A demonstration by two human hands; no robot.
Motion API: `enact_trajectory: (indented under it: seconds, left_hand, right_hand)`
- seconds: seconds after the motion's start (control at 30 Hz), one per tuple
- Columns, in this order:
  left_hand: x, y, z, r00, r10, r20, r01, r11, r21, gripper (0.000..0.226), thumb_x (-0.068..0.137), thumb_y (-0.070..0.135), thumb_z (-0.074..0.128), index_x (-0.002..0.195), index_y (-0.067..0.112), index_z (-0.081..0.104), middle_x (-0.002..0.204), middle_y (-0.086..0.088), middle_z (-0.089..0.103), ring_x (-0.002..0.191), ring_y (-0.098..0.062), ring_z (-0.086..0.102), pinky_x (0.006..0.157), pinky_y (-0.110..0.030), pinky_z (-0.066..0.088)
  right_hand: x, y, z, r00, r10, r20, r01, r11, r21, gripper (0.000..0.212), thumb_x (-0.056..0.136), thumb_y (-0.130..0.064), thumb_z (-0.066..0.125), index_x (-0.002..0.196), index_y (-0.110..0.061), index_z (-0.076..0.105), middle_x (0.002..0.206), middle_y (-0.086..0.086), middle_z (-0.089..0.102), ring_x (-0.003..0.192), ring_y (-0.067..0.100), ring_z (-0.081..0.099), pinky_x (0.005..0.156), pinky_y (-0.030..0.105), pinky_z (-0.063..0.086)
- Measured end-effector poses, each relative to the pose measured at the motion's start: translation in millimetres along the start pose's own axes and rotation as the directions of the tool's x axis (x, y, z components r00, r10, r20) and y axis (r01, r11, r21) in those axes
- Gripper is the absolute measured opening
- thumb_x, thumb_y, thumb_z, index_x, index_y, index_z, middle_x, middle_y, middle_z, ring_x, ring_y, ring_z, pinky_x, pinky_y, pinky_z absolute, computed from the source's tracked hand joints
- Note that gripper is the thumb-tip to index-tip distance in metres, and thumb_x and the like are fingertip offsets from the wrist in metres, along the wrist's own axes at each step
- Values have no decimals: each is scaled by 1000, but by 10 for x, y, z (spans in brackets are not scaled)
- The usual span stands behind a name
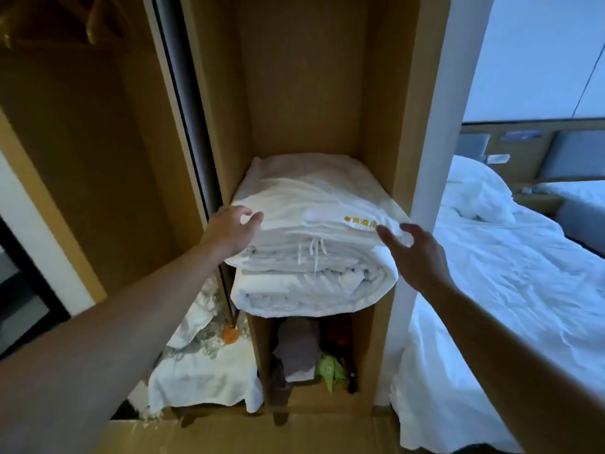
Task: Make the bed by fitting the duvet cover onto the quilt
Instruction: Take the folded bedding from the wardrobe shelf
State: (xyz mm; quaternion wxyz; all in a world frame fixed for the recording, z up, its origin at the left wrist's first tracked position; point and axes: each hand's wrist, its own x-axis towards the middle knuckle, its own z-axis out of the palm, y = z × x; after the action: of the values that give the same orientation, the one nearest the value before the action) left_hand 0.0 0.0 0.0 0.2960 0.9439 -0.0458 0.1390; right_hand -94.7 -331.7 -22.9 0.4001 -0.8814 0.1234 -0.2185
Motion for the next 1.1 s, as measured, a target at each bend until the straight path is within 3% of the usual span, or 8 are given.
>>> enact_trajectory:
  seconds: [0.1,0.23,0.3,0.47,0.57,0.7,0.97,1.1]
  left_hand:
    - [630,-53,115,990,-116,75,115,993,16,72,95,73,34,147,24,48,147,-6,53,135,-28,47,99,-36,41]
    - [1124,-251,483,920,-326,217,306,944,120,106,82,92,21,145,12,48,155,-13,43,137,-35,44,96,-38,40]
    - [1267,-359,644,892,-412,188,372,904,213,120,68,102,22,132,6,54,151,-16,46,136,-38,43,95,-41,41]
    - [1245,-786,1058,735,-675,73,659,735,159,161,32,107,48,155,7,22,156,-16,30,143,-37,29,113,-55,33]
    - [1109,-1037,1313,702,-712,27,711,702,41,167,21,108,46,151,6,23,153,-17,32,143,-36,31,113,-53,34]
    - [1050,-1200,1524,669,-739,79,739,650,-181,168,12,104,57,146,10,21,147,-18,46,131,-40,50,102,-51,46]
    - [1115,-1496,1485,602,-596,531,796,500,-341,127,24,78,91,128,11,63,117,-9,72,103,-29,70,99,-47,53]
    - [1095,-1496,1531,586,-532,611,800,499,-333,111,29,73,93,121,14,68,108,-9,76,100,-28,73,98,-45,55]
  right_hand:
    - [707,-280,428,997,77,19,-76,997,-27,92,82,-83,47,141,-12,52,144,15,55,132,33,50,105,43,41]
    - [1429,-239,959,940,308,145,-283,943,-175,109,73,-91,44,134,-2,55,128,18,62,114,33,59,81,34,42]
    - [1641,-121,1170,904,361,231,-328,929,-169,106,66,-89,58,131,-4,59,126,16,64,113,33,61,83,32,45]
    - [1737,137,1535,864,451,223,-429,892,-142,120,49,-88,72,134,-4,54,132,15,57,107,29,59,72,28,35]
    - [1703,329,1635,835,534,135,-502,838,-213,161,15,-105,56,141,-6,49,144,15,44,128,31,46,104,37,42]
    - [1679,543,1749,816,564,131,-546,824,-148,175,16,-105,55,154,-4,20,154,18,32,144,36,29,119,45,28]
    - [1854,1094,1652,682,620,389,-631,767,-115,144,22,-101,64,134,-11,59,139,14,56,124,32,56,109,44,43]
    - [1852,1187,1721,635,586,503,-631,769,-100,130,28,-98,68,125,-11,64,128,13,64,113,30,62,107,45,46]
